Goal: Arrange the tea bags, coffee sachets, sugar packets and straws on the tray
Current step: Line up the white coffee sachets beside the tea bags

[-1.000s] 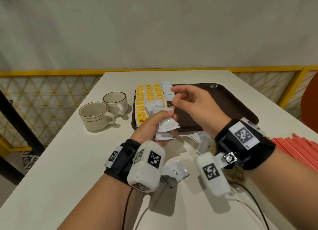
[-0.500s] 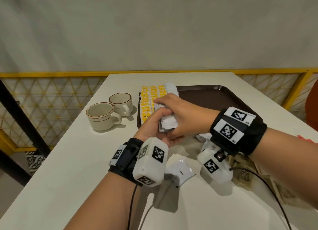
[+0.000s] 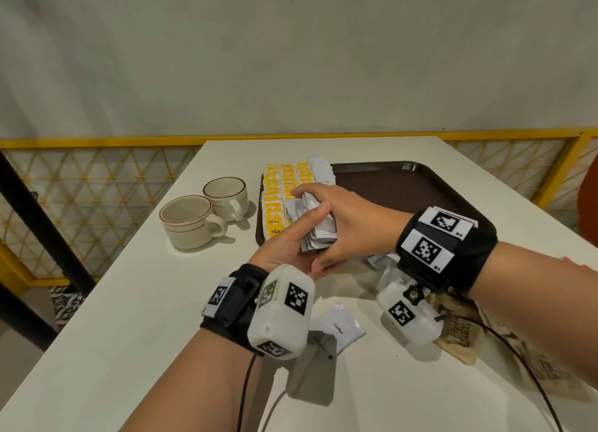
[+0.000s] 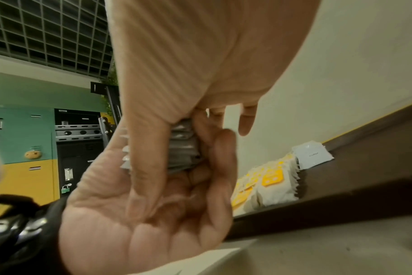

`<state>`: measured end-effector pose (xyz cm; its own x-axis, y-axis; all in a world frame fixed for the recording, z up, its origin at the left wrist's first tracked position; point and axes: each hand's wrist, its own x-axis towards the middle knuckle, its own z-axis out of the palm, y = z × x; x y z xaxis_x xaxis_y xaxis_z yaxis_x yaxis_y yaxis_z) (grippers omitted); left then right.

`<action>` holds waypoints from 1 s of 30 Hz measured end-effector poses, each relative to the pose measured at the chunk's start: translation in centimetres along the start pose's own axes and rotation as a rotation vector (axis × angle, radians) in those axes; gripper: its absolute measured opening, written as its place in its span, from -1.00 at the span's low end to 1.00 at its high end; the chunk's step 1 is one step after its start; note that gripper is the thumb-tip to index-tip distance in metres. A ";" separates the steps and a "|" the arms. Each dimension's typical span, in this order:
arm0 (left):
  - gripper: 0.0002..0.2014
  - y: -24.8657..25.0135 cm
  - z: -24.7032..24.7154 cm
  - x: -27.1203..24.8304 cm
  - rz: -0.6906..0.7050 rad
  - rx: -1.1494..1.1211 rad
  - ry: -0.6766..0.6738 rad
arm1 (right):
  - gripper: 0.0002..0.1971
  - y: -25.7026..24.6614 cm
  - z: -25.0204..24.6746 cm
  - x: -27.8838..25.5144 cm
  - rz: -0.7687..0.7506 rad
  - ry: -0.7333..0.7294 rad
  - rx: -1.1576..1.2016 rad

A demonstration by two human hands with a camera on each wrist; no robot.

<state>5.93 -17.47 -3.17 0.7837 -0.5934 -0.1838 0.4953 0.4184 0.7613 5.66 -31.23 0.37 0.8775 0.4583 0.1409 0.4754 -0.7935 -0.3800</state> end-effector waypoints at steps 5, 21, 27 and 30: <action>-0.46 -0.2 0.4 0.0 -0.001 -0.033 0.091 | -0.21 0.2 0.5 0.4 -0.040 0.025 -0.032; -0.72 -0.3 -0.5 0.4 0.038 0.028 -0.028 | 0.12 0.6 -1.7 -0.6 -0.008 -0.118 -0.101; -0.80 -0.3 -1.1 0.8 0.024 0.108 -0.002 | -0.53 2.0 -4.8 -1.9 -0.015 -0.009 0.133; -0.78 -0.4 -0.9 0.8 0.010 0.147 -0.027 | -0.77 1.9 -4.5 -2.2 -0.022 0.064 0.236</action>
<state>6.66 -17.48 -4.18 0.7770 -0.6087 -0.1608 0.4262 0.3204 0.8460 4.95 -35.54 3.43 0.8728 0.4423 0.2063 0.4734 -0.6646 -0.5781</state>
